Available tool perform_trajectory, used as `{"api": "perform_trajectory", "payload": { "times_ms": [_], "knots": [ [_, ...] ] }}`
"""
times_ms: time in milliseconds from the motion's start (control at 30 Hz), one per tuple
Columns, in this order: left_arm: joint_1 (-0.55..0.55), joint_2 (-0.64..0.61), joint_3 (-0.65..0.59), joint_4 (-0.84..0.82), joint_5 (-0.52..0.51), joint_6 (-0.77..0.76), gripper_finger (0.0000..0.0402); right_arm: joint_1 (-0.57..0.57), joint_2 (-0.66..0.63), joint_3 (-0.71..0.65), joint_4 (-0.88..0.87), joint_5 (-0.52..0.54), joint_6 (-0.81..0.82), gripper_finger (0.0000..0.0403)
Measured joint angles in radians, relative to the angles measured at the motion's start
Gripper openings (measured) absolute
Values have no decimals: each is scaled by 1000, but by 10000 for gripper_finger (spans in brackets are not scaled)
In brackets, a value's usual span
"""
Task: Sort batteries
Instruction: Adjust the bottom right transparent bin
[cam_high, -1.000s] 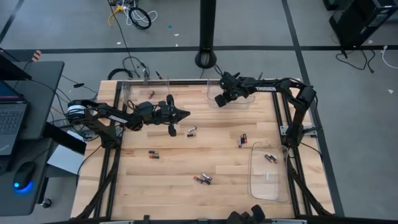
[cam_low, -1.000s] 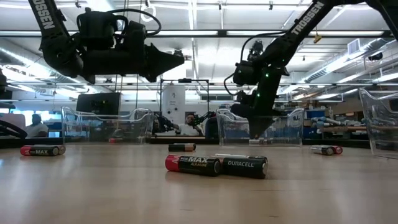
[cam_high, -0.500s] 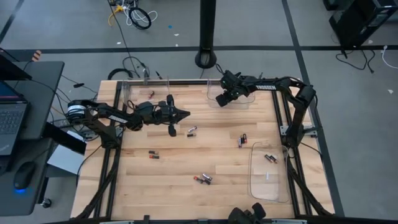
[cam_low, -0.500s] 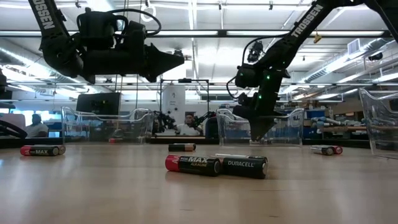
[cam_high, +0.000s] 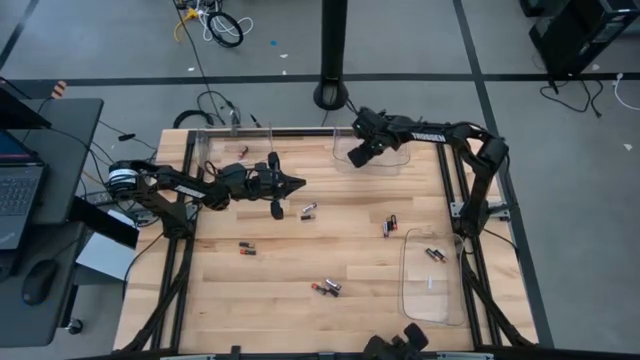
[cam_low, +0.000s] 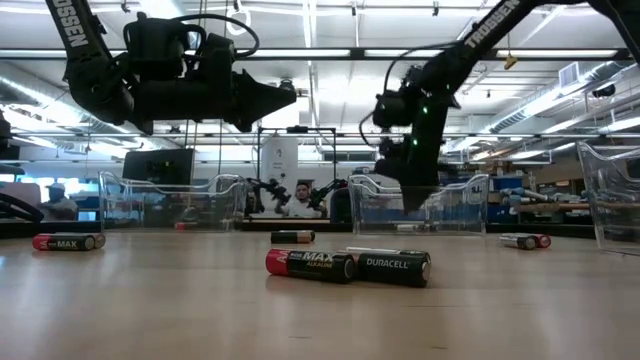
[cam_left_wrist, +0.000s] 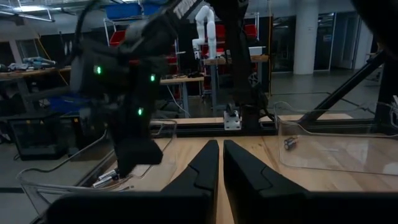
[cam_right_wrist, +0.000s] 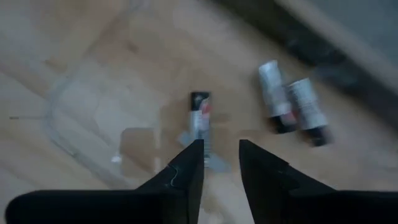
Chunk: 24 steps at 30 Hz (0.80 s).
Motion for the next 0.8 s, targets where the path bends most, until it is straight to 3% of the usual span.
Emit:
{"api": "perform_trajectory", "payload": {
  "times_ms": [100, 267, 533, 700, 800],
  "knots": [
    [0, 0, 0, 5, 0, 5, 30, 36, -38, 51, -73, 82, -70, 81],
    [0, 0, 0, 10, 0, 26, 30, 117, -168, 51, -90, 99, -180, 11],
    [0, 0, 0, 8, 0, 27, 30, 351, -363, -86, -112, 92, -172, 7],
    [0, 0, 0, 2, 12, 23, 30, 508, -451, -184, -124, -69, -88, 30],
    [0, 0, 0, 1, 16, 21, 30, 596, -487, -225, -127, -85, -34, 51]
  ]
}}
